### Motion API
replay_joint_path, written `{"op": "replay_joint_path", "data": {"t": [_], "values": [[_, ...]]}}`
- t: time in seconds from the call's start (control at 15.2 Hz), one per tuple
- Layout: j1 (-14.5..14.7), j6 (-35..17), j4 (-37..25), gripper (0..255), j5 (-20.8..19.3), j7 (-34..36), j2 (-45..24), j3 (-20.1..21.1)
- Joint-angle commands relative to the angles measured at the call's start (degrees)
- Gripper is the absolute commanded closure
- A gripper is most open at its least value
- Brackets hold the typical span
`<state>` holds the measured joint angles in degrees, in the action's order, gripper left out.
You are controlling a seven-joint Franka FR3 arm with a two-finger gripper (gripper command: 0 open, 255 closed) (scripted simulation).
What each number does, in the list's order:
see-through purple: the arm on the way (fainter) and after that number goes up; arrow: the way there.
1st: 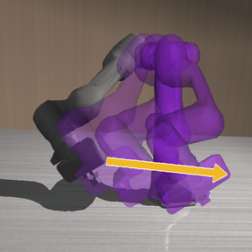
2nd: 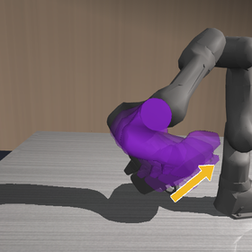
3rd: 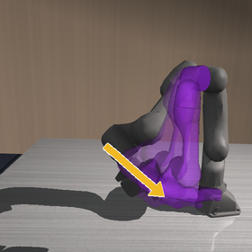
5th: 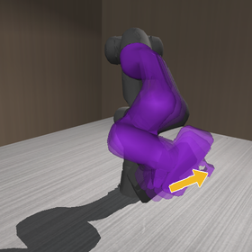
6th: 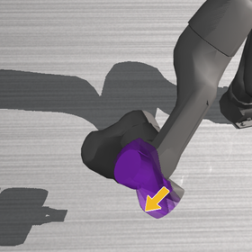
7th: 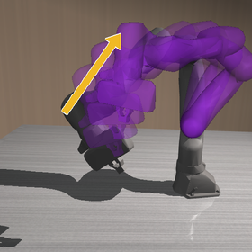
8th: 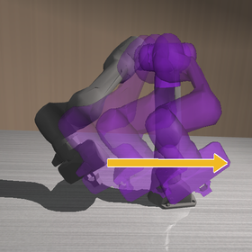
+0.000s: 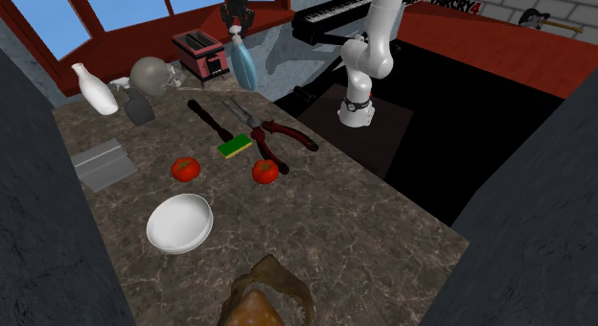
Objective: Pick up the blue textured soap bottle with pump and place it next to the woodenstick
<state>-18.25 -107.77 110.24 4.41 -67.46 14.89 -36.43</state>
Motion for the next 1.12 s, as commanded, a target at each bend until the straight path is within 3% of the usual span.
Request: {"op": "replay_joint_path", "data": {"t": [0.0, 0.33, 0.59, 0.86, 1.06], "values": [[-0.2, -0.2, -1.8, 255, 1.8, -3.6, -2.9, -2.6], [-1.9, 0.7, -7.2, 255, 8.3, -13.7, -11.3, -9.4], [-5.7, 3.0, -13.2, 255, 15.9, -22.5, -20.4, -13.3], [-13.1, 6.8, -21.1, 255, 24.2, -30.5, -30.7, -14.3], [-13.0, 4.6, -18.8, 255, 24.3, -31.1, -30.6, -13.9]]}}
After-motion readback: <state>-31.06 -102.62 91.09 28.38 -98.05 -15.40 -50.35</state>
